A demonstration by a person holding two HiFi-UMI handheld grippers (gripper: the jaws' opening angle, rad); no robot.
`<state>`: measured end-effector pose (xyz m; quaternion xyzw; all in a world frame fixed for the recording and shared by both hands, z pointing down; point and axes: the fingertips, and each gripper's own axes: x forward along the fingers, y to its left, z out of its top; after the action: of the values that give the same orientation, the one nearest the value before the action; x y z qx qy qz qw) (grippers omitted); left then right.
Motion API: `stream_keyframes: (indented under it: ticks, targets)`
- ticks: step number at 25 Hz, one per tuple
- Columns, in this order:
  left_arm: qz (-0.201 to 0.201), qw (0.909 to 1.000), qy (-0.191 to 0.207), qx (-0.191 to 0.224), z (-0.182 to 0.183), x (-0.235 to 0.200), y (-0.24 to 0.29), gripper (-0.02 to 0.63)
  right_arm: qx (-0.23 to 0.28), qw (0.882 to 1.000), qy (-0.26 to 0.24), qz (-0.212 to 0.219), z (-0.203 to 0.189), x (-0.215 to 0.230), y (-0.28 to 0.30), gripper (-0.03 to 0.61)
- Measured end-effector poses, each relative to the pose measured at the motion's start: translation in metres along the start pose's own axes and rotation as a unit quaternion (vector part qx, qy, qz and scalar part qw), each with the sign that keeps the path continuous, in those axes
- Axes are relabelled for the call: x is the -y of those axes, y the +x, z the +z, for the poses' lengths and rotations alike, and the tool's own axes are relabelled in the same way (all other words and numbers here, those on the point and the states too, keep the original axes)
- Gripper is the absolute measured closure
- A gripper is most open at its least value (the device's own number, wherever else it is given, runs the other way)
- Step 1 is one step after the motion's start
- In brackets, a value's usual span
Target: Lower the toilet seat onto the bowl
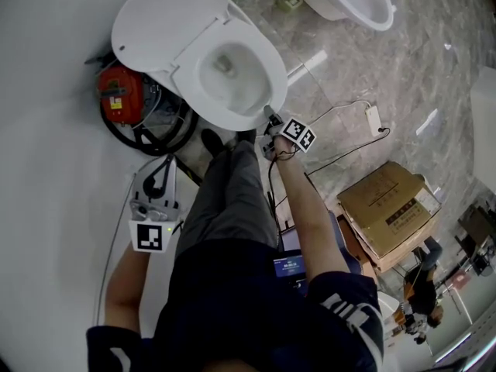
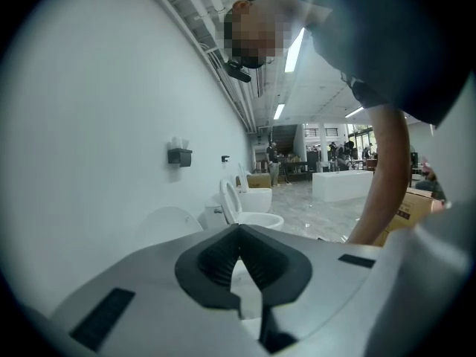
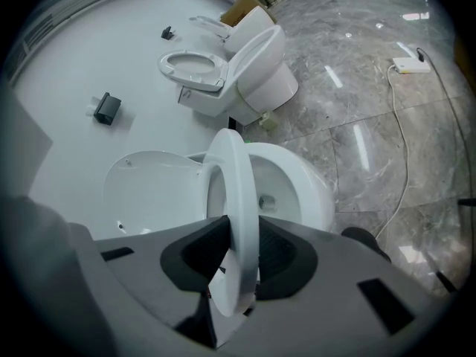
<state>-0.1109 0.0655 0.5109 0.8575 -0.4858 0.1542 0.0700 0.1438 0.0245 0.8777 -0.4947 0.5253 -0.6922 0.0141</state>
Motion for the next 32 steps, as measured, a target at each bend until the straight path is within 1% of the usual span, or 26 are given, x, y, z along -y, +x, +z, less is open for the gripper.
stream_keyframes:
  ticks: [7, 16, 20, 24, 27, 32]
  targets:
    - [-0.006, 0.9999, 0.003, -0.008, -0.011, 0.002, 0.006, 0.589, -0.003, 1.000, -0.001, -0.011, 0.001, 0.021, 0.011, 0.468]
    - [-0.013, 0.9998, -0.004, -0.015, -0.022, 0.007, 0.016, 0.589, -0.006, 1.000, -0.005, -0.019, 0.000, 0.041, 0.023, 0.457]
    - [-0.018, 0.9995, -0.002, -0.027, -0.032, 0.008, 0.018, 0.589, -0.008, 1.000, -0.007, -0.027, 0.001, 0.050, 0.030, 0.451]
    - [-0.017, 0.9994, -0.009, -0.029, -0.035, 0.006, 0.020, 0.589, -0.011, 0.999, -0.012, -0.034, 0.000, 0.057, 0.035, 0.446]
    - [-0.018, 0.9995, -0.006, -0.027, -0.036, 0.008, 0.024, 0.589, -0.013, 0.999, -0.015, -0.042, 0.001, 0.063, 0.038, 0.441]
    - [-0.020, 0.9991, -0.007, -0.036, -0.043, 0.009, 0.025, 0.589, -0.016, 0.999, -0.016, -0.049, 0.000, 0.069, 0.043, 0.437]
